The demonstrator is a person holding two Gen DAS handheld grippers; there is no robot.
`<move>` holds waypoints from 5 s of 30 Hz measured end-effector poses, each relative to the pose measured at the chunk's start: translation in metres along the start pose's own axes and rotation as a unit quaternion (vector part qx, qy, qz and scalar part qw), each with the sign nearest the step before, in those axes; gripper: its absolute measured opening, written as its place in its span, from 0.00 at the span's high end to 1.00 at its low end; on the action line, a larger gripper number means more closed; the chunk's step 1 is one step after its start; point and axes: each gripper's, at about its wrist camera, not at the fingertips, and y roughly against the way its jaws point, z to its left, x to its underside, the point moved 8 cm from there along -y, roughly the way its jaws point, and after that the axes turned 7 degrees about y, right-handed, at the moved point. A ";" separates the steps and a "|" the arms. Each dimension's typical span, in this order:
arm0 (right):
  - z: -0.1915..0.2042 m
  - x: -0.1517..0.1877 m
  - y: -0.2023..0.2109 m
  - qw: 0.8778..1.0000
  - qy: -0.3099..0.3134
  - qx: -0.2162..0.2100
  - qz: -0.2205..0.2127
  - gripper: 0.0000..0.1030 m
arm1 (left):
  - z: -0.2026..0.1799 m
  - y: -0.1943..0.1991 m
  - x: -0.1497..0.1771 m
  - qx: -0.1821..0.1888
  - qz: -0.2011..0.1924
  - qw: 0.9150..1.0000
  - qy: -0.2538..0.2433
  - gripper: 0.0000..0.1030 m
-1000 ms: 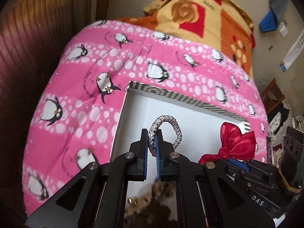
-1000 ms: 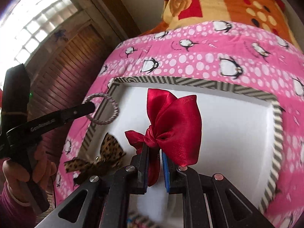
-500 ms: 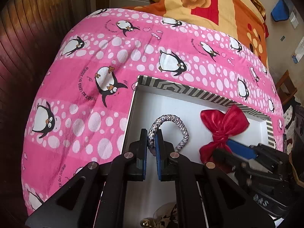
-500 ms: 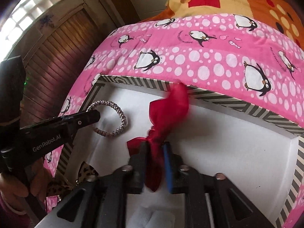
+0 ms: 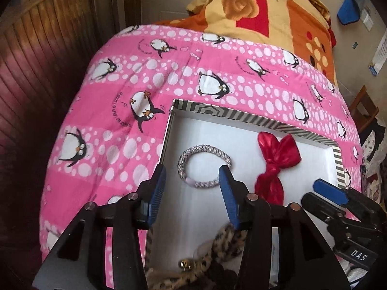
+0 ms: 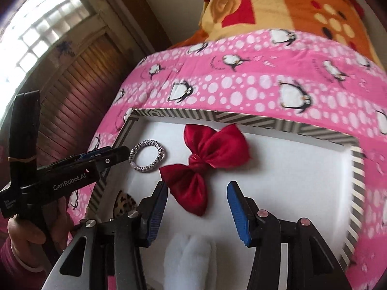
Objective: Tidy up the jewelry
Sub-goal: 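Carry the silver ring into the tray with the left tool while the right tool places the red bow there, then open both tools and withdraw them from the tray, then move both tools toward the bead bracelets beside the tray, then grasp the blue bead bracelet with the left tool while the right tool grasps the multicoloured bead bracelet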
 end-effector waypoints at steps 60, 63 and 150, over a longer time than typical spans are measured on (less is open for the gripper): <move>-0.050 0.232 0.191 0.995 -0.036 0.082 -0.034 0.42 | -0.116 0.119 0.229 0.018 0.027 0.998 -0.062 0.42; -0.054 0.235 0.190 0.995 -0.039 0.084 -0.031 0.42 | -0.114 0.118 0.229 0.019 0.027 0.998 -0.057 0.42; -0.045 0.191 0.077 0.997 0.024 0.046 0.053 0.79 | -0.011 0.072 0.198 0.045 0.067 0.994 0.069 0.93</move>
